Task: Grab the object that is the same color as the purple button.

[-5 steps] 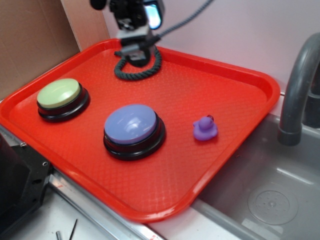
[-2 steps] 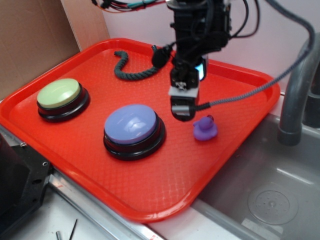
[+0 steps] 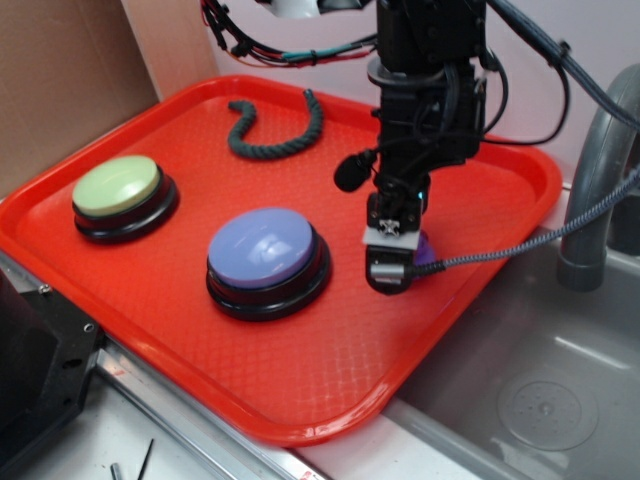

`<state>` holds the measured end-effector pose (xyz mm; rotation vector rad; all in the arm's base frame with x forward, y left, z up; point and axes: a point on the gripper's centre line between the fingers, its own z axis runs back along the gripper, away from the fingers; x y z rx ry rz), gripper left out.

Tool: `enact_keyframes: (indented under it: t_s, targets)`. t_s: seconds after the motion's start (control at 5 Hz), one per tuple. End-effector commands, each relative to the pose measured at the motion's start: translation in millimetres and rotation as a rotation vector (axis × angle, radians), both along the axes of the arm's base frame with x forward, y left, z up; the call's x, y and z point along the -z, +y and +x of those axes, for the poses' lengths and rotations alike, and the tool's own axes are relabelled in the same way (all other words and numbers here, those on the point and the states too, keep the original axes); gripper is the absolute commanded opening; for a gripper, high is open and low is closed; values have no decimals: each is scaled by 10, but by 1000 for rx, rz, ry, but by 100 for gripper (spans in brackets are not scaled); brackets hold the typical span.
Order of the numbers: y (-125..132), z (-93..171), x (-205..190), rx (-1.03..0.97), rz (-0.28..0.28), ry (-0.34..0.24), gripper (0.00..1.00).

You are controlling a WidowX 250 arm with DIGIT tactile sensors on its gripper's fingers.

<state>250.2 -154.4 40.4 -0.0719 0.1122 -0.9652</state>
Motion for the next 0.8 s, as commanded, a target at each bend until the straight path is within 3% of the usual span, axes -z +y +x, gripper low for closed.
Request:
enact_keyframes:
  t_s: [0.0,0.2,0.4,0.6]
  targets:
    - [-88,117,154,-17,14,-18,100]
    - [-75,88,132,16,-17,-34,0]
    - [-79,40,118,-19,-19,-40,0]
    - [-86,47,108,-28,27,-55,0]
